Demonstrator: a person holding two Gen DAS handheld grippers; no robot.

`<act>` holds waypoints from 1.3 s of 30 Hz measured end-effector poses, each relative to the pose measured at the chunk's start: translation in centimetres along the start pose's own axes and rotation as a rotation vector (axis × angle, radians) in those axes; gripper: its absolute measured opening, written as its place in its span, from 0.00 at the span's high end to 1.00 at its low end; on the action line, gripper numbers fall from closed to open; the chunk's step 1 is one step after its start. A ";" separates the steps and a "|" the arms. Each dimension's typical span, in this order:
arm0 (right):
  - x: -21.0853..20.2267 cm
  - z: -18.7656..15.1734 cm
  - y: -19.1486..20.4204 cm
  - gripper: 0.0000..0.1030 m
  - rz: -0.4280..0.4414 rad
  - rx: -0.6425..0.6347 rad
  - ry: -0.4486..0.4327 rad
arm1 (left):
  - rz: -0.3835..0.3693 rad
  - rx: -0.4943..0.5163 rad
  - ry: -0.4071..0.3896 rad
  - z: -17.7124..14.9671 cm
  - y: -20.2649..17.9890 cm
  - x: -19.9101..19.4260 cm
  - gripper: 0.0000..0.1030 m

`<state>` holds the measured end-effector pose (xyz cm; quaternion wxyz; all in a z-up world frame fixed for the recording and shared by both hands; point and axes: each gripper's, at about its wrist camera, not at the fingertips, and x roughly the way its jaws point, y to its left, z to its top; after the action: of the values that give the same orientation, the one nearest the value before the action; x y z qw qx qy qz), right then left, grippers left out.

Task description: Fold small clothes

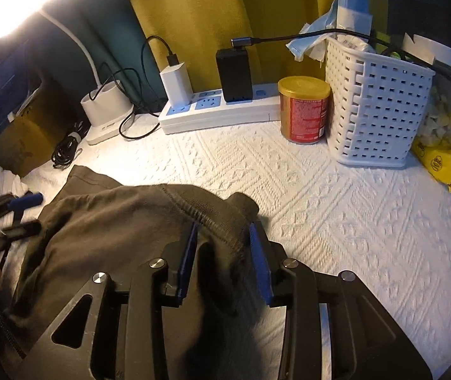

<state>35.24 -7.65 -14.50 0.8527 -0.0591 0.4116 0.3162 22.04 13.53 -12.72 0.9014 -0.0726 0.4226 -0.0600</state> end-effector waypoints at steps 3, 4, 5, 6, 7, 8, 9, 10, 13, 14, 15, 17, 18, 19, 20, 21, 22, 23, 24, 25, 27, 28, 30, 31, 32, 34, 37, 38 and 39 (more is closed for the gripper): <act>0.0 -0.5 0.1 0.64 -0.012 -0.001 0.005 | -0.003 -0.012 0.035 -0.5 0.7 1.5 0.97; 0.0 -0.6 0.1 0.64 -0.017 0.000 0.006 | 0.007 -0.019 0.024 -0.5 0.9 1.2 0.97; -0.1 -0.7 0.2 0.64 -0.022 -0.001 0.008 | 0.021 -0.021 0.012 -0.4 1.0 0.8 0.97; -0.2 -0.8 0.3 0.64 -0.027 -0.004 0.008 | 0.030 -0.023 -0.002 -0.3 1.2 0.2 0.97; -0.3 -0.9 0.4 0.64 -0.033 -0.007 0.006 | 0.036 -0.034 -0.009 -0.2 1.5 -0.2 0.97; -0.5 -1.0 0.5 0.57 -0.038 -0.010 0.003 | 0.037 -0.043 -0.007 -0.3 1.9 -0.4 0.97; -0.6 -1.1 0.5 0.51 -0.040 -0.009 0.002 | 0.037 -0.052 0.010 -0.3 2.1 -0.3 0.96; -0.8 -1.2 0.6 0.47 -0.040 -0.009 0.000 | 0.037 -0.061 0.029 -0.4 2.3 -0.1 0.94; -1.0 -1.8 0.9 0.47 -0.042 -0.012 0.004 | 0.061 -0.084 0.039 -0.8 2.3 -0.7 0.87; -1.2 -2.0 1.1 0.47 -0.043 -0.014 0.005 | 0.073 -0.092 0.034 -0.9 2.2 -1.1 0.75; -1.4 -2.2 1.2 0.47 -0.044 -0.014 0.005 | 0.068 -0.104 0.021 -1.0 2.2 -1.6 0.61; -1.9 -2.7 1.5 0.47 -0.043 -0.015 0.004 | 0.050 -0.132 -0.011 -1.4 2.2 -2.9 0.46; -2.2 -2.9 1.6 0.47 -0.043 -0.015 0.003 | 0.043 -0.139 -0.020 -1.6 2.1 -3.4 0.44; -2.5 -3.1 1.7 0.47 -0.045 -0.016 0.001 | 0.035 -0.141 -0.025 -1.8 1.9 -3.9 0.44; -2.9 -3.4 1.8 0.47 -0.046 -0.015 -0.002 | 0.032 -0.139 -0.025 -2.0 1.7 -4.3 0.44; -3.3 -3.7 2.0 0.47 -0.047 -0.014 -0.004 | 0.027 -0.135 -0.024 -2.4 1.4 -4.7 0.44; -3.7 -4.0 2.1 0.47 -0.048 -0.014 -0.006 | 0.021 -0.132 -0.024 -2.6 1.0 -5.0 0.44; -4.1 -4.3 2.2 0.47 -0.049 -0.015 -0.007 | 0.012 -0.130 -0.022 -3.0 0.6 -5.3 0.44; -4.4 -4.7 2.4 0.47 -0.050 -0.015 -0.008 | 0.004 -0.128 -0.018 -3.4 0.3 -5.5 0.44; -4.8 -5.1 2.5 0.47 -0.051 -0.016 -0.008 | -0.002 -0.127 -0.015 -3.8 0.0 -5.7 0.44; -5.4 -5.8 2.8 0.47 -0.051 -0.018 -0.008 | -0.016 -0.132 -0.010 -4.7 -0.6 -6.2 0.44; -5.7 -6.2 3.0 0.47 -0.051 -0.018 -0.008 | -0.023 -0.135 -0.008 -5.1 -1.0 -6.4 0.44; -6.4 -7.1 3.3 0.47 -0.049 -0.018 -0.005 | -0.032 -0.142 -0.006 -6.0 -1.6 -6.8 0.44; -6.6 -7.6 3.4 0.47 -0.049 -0.017 -0.004 | -0.033 -0.146 -0.012 -6.6 -1.9 -7.2 0.44; -6.9 -8.1 3.6 0.47 -0.048 -0.016 -0.003 | -0.037 -0.151 -0.023 -7.1 -2.2 -7.6 0.44; -7.4 -9.1 4.3 0.47 -0.046 -0.016 0.002 | -0.050 -0.155 -0.030 -8.0 -2.7 -8.1 0.44; -8.2 -10.6 5.3 0.47 -0.044 -0.019 0.009 | -0.066 -0.154 -0.019 -9.5 -3.5 -8.7 0.44; -8.5 -11.0 5.6 0.47 -0.043 -0.020 0.011 | -0.071 -0.152 -0.011 -10.0 -3.8 -8.8 0.44; -8.7 -11.5 5.9 0.47 -0.043 -0.022 0.013 | -0.074 -0.151 -0.001 -10.6 -4.1 -8.9 0.44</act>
<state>20.08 -11.41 -14.64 0.8559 -0.0791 0.4123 0.3020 8.06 10.12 -11.94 0.8908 -0.1558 0.4224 -0.0612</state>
